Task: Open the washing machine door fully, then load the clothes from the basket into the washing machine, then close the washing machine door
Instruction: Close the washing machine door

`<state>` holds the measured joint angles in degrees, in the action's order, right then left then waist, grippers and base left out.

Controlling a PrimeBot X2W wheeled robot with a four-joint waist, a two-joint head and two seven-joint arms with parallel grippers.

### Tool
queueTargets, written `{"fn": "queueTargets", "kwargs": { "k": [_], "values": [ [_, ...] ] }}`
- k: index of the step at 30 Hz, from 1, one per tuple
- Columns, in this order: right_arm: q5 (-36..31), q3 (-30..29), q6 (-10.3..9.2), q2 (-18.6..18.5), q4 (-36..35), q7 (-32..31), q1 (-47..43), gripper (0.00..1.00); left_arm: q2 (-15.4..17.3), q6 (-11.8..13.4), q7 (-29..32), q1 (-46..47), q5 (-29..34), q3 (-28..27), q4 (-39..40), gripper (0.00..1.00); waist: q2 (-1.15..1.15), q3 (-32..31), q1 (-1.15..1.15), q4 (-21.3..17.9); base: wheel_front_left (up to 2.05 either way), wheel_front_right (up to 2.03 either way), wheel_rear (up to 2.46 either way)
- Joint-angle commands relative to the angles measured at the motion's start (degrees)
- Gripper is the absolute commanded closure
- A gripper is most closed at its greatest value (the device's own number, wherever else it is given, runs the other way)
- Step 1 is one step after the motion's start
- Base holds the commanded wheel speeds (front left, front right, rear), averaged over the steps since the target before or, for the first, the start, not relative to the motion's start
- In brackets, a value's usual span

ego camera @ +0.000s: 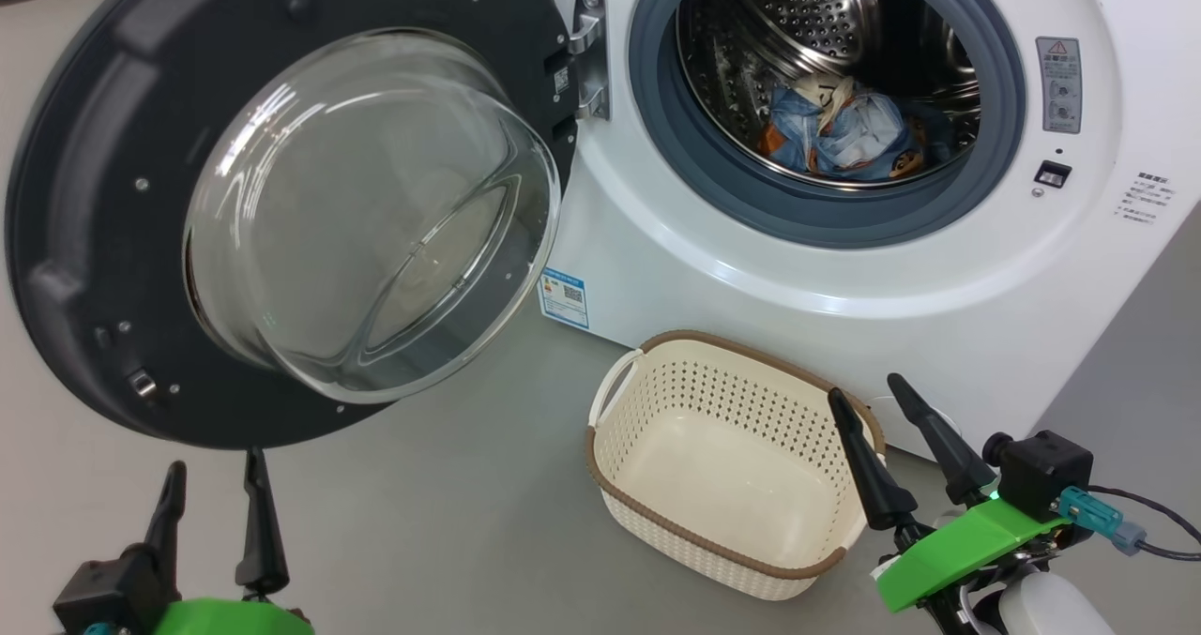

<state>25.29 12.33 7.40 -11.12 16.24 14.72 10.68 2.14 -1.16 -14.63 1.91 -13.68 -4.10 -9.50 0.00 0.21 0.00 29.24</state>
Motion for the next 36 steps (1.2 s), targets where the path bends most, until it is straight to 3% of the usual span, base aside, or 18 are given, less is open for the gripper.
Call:
{"fn": "queueTargets", "kwargs": {
  "k": [1, 36],
  "values": [
    [0.64, 1.68, 0.09, -0.29, -0.98, 0.28, 1.83, 0.0, 0.74, 0.6, -0.37, 0.35, -0.5, -2.06, 2.03, 0.0, 0.0, 0.11, 0.0, 0.35, 0.0, 0.0, 0.0],
    [0.79, 1.02, 0.09, 0.12, -1.38, 0.28, 0.85, 0.0, 0.74, 0.01, -0.37, 1.0, -0.34, -2.15, 1.52, 0.0, 0.0, 0.06, 0.0, -0.04, 0.0, 0.0, 0.0]
  ]
}}
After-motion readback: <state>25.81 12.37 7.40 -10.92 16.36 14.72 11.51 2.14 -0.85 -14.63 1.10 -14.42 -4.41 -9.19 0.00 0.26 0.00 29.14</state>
